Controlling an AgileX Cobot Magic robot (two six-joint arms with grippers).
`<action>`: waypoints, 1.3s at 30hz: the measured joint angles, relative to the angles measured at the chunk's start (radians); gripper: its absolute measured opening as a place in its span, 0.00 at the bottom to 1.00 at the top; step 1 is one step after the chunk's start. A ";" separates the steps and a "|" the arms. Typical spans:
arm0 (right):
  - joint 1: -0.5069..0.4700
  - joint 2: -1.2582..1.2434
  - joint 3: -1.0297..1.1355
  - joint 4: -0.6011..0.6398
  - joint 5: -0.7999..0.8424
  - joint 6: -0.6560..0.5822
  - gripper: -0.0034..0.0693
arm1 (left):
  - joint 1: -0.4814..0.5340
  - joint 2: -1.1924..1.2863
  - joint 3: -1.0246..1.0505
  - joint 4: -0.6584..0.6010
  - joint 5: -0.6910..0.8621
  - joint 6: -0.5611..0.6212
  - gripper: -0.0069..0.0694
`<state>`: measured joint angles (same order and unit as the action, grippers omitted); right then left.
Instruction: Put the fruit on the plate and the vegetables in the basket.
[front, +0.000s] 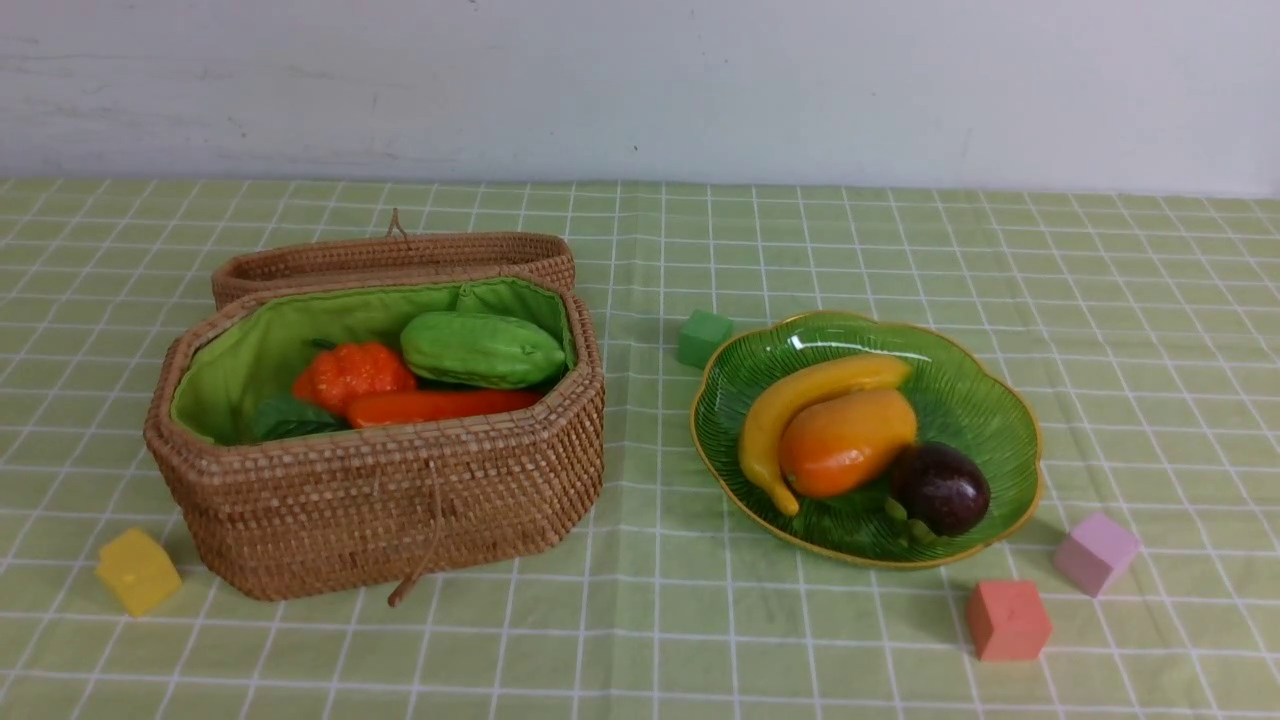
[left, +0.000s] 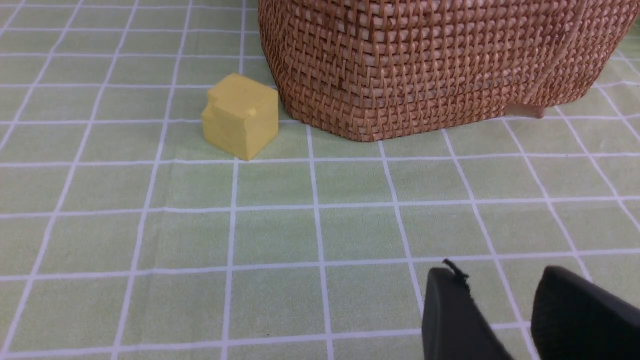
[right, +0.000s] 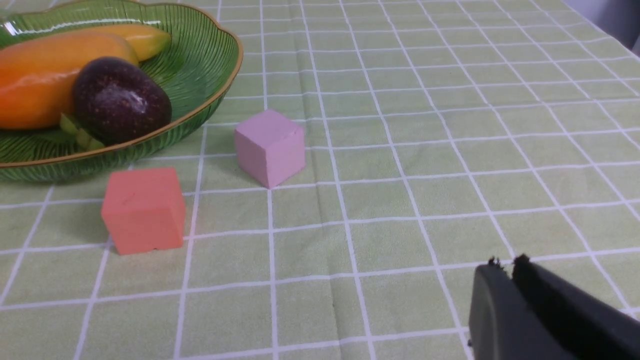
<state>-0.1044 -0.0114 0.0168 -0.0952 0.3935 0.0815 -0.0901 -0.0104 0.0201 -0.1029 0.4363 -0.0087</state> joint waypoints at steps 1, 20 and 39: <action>0.000 0.000 0.000 0.000 0.000 0.000 0.13 | 0.000 0.000 0.000 0.000 0.000 0.000 0.40; 0.000 0.000 0.000 0.000 0.000 -0.004 0.16 | 0.000 0.000 0.000 0.000 0.000 0.000 0.40; 0.000 0.000 0.000 0.000 0.000 -0.004 0.20 | 0.000 0.000 0.000 0.000 0.000 0.000 0.40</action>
<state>-0.1044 -0.0114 0.0168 -0.0952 0.3935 0.0778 -0.0901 -0.0104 0.0201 -0.1029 0.4363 -0.0087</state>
